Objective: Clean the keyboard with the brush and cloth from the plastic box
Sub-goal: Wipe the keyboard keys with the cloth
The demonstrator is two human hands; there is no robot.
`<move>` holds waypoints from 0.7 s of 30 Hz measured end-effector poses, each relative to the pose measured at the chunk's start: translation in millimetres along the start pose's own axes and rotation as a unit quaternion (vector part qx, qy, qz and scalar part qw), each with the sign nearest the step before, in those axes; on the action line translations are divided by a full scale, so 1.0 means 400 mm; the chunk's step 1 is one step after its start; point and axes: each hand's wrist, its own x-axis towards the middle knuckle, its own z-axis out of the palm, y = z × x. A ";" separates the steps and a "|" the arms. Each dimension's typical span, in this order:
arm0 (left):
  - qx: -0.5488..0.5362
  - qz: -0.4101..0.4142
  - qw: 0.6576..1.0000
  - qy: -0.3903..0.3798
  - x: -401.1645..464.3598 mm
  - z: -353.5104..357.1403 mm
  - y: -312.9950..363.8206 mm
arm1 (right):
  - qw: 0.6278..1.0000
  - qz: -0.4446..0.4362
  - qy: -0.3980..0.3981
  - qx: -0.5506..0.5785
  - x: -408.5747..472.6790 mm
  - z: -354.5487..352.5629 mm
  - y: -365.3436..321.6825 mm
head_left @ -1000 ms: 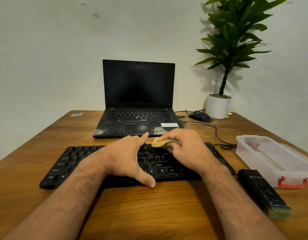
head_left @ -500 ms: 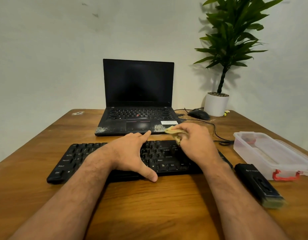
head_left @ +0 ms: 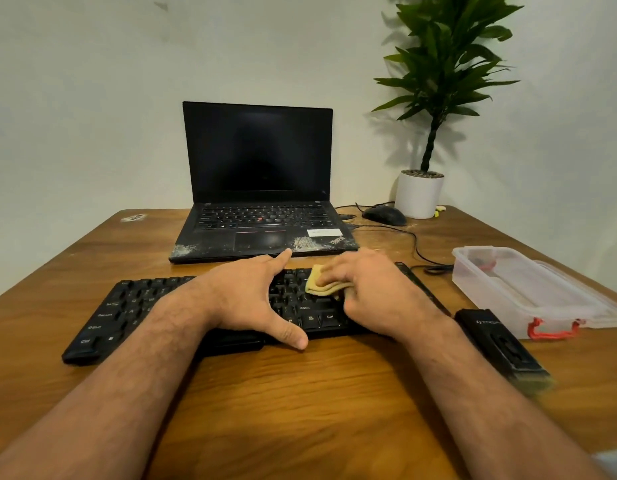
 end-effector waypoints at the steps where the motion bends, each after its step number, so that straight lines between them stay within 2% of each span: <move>1: 0.000 -0.001 1.000 0.001 0.001 0.000 0.000 | 1.000 0.021 -0.013 -0.010 0.000 0.001 -0.001; 5: -0.006 0.002 1.000 0.011 -0.003 0.001 0.002 | 0.986 0.156 0.062 0.001 -0.009 -0.027 0.024; 7: -0.005 0.003 1.000 0.015 -0.005 0.002 0.004 | 0.989 0.132 0.062 0.008 -0.018 -0.032 0.030; 10: -0.005 0.001 1.000 0.019 -0.004 0.003 0.007 | 0.995 0.062 0.015 0.078 -0.036 -0.027 0.016; 15: -0.014 -0.002 1.000 0.020 -0.008 0.004 0.008 | 0.988 0.133 0.062 0.057 -0.020 -0.016 0.053; 19: -0.010 -0.008 1.000 0.020 -0.006 0.006 0.006 | 0.999 0.026 0.023 0.042 -0.025 -0.001 0.039; 21: -0.012 -0.008 1.000 0.020 -0.006 0.006 0.007 | 0.996 0.039 0.028 0.074 -0.029 -0.006 0.042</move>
